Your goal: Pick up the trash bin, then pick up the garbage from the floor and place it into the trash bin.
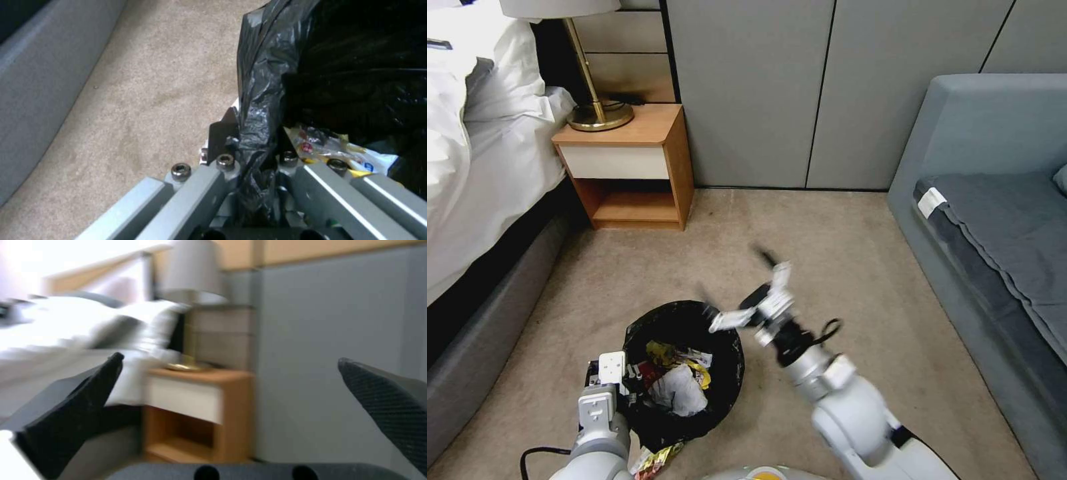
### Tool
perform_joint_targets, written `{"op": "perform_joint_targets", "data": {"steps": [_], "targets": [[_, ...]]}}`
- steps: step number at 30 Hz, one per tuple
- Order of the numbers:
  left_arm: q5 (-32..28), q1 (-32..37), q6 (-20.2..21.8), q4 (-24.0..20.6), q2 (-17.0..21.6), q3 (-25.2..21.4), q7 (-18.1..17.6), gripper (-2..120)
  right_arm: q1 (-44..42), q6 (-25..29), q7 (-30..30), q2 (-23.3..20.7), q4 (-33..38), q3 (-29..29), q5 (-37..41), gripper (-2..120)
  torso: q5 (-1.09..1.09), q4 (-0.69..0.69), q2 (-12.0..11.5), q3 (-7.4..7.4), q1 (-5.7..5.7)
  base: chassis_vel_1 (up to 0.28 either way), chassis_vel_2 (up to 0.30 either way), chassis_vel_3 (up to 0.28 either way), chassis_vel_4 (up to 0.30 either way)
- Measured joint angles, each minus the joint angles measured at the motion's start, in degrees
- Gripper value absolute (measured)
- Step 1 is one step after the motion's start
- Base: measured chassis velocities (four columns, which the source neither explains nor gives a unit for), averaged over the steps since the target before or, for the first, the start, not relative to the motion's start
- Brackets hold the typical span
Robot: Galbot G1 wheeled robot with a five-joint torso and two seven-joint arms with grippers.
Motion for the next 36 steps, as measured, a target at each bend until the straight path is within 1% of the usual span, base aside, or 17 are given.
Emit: {"op": "perform_joint_targets", "data": {"steps": [2, 4, 6, 9, 19, 32, 36], "targets": [[-0.21, -0.06, -0.03, 0.00, 0.06, -0.03, -0.05, 0, -1.43, 0.00, 0.93, 0.33, 0.06, 1.04, -0.24, 107, 0.00, 0.00, 0.00, 0.00, 0.00, 0.000, 0.000, 0.000, 0.000], [-1.11, -0.36, -0.44, 0.03, 0.32, -0.08, -0.16, 0, -5.96, -0.01, 3.40, 1.28, -0.16, 2.75, 0.16, 102, 0.00, 0.00, -0.01, 0.00, 0.00, 0.000, 0.000, 0.000, 0.000], [-1.35, -0.49, -0.58, 0.10, 0.44, -0.09, -0.17, 0, -7.08, 0.13, 3.80, 1.69, -0.52, 3.07, 0.31, 101, 0.00, 0.00, -0.01, 0.00, 0.00, 0.000, 0.000, 0.000, 0.000], [-2.42, -0.80, -0.74, 0.15, 0.90, -0.19, -0.39, 0, -9.85, 1.69, 4.04, 3.25, -2.51, 4.00, -0.03, 100, 0.00, 0.00, -0.01, 0.00, 0.00, 0.000, 0.000, 0.000, 0.000], [-3.04, -0.22, -0.73, -0.76, 1.14, -0.42, -0.50, 0, -9.28, 2.54, 3.71, 4.57, -5.35, 4.25, -0.87, 100, 0.00, 0.01, -0.01, 0.00, 0.00, 0.000, 0.000, 0.000, 0.000], [-2.99, -0.15, -0.32, -1.10, 1.18, -0.49, -0.51, 0, -8.89, 3.05, 3.39, 4.05, -6.64, 5.10, -1.01, 100, 0.00, 0.01, -0.01, 0.00, 0.00, 0.037, 0.041, 0.039, 0.044], [-2.87, -0.08, -0.28, -1.12, 1.05, -0.45, -0.51, 0, -8.79, 2.25, 3.39, 4.02, -6.34, 4.60, -0.06, 100, 0.00, 0.01, -0.01, 0.00, 0.00, 0.067, 0.087, 0.092, 0.082]]}}
